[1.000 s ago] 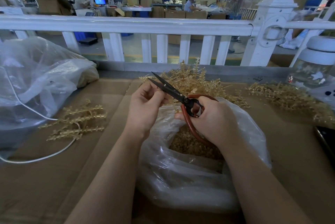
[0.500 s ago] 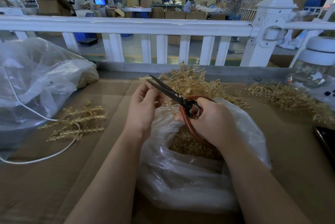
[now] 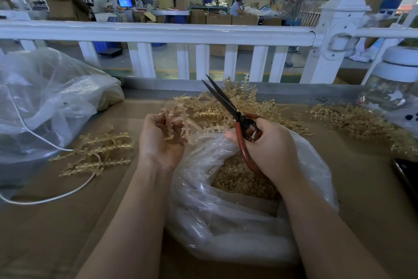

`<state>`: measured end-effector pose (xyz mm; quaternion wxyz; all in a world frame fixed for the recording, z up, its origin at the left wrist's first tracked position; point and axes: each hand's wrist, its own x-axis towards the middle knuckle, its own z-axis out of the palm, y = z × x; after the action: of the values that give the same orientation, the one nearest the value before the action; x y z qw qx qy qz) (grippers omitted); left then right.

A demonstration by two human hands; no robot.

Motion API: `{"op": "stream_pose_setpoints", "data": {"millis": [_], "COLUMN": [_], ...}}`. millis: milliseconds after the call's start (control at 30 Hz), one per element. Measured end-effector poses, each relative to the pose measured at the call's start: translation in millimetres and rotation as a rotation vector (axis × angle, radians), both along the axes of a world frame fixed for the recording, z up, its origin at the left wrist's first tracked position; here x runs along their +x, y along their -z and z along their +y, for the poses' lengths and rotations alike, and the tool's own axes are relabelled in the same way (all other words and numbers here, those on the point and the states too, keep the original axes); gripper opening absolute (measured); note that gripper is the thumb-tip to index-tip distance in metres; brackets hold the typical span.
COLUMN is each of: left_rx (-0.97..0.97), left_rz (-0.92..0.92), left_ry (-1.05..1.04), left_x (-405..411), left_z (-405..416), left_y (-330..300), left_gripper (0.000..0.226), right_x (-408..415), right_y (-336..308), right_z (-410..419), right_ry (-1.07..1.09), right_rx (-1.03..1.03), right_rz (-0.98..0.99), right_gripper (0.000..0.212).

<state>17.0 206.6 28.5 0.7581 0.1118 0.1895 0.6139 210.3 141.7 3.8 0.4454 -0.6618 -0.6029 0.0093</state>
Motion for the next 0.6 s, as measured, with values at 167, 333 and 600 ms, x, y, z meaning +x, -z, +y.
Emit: {"op": "stream_pose_setpoints", "data": {"millis": [167, 333, 600], "left_rx": [-0.061, -0.098, -0.316], "left_rz": [-0.03, 0.033, 0.542], "left_ry": [-0.069, -0.278, -0.861], "left_x": [-4.4, -16.8, -38.6], "left_z": [2.5, 7.9, 20.6], "left_y": [-1.3, -4.2, 8.9], "left_gripper": [0.023, 0.027, 0.01], "right_x": [-0.2, 3.1, 3.6], "right_y": [-0.1, 1.2, 1.4], "right_z": [1.7, 3.7, 3.0], "right_ry": [0.031, 0.07, 0.07], "right_rx": [-0.03, -0.067, -0.101], "right_rz": [-0.018, -0.043, -0.059], "right_gripper": [0.071, 0.066, 0.052]}}
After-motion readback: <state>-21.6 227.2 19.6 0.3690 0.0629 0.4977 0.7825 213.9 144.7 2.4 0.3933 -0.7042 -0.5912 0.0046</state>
